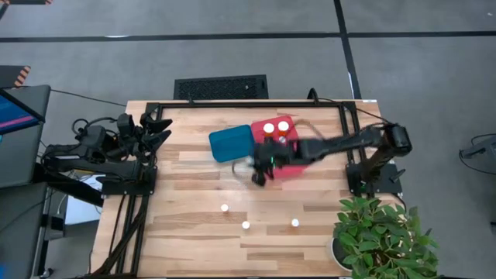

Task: Pick and place medicine bottles into bin by pill shape (circle, oval)
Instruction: Put the blue pill bottle into the blue bin, then put the orange pill bottle into the blue bin

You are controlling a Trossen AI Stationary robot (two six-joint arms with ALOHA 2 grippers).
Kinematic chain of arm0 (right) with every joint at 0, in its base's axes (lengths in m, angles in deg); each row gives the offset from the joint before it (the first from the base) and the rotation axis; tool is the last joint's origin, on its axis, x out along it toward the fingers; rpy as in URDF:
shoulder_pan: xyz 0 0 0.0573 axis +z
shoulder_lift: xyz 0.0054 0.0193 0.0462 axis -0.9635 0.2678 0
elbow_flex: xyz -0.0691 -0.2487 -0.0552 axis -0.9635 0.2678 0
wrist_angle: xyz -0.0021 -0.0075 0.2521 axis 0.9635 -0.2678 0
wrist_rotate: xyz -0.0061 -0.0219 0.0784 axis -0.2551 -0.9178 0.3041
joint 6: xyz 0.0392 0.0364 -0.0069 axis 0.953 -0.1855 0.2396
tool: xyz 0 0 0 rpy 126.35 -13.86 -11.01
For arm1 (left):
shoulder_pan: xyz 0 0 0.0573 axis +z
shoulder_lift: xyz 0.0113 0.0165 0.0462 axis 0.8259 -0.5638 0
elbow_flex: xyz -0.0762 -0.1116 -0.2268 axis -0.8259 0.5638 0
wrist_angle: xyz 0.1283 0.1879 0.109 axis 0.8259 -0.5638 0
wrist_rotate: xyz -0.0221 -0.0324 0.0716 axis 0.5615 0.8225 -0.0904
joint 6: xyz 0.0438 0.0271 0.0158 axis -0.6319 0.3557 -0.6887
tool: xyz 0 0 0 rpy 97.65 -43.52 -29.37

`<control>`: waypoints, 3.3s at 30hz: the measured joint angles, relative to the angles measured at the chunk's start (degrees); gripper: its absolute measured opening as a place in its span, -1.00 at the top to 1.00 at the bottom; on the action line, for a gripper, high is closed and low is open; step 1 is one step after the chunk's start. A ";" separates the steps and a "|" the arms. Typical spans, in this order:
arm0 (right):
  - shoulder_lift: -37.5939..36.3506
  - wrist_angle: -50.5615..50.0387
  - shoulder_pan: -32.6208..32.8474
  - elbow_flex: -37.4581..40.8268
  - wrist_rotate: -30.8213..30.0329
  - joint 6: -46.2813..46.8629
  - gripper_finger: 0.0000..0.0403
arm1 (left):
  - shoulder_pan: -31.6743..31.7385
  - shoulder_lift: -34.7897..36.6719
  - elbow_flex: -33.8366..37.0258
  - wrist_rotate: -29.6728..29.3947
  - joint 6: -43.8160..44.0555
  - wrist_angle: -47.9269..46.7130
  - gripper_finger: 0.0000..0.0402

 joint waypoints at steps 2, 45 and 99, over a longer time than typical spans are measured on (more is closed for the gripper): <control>-0.90 0.32 -4.00 -2.27 -0.02 -2.46 0.47 | 0.00 0.00 0.00 0.00 -0.01 0.00 -0.29; 26.07 -11.36 -17.08 -23.05 -4.51 -13.05 0.46 | 0.02 -0.02 0.00 -1.70 -0.03 -0.06 -0.29; 19.86 -13.43 -18.15 -23.18 -1.27 -13.03 -0.08 | 0.00 0.00 0.02 -1.77 0.49 0.04 -0.29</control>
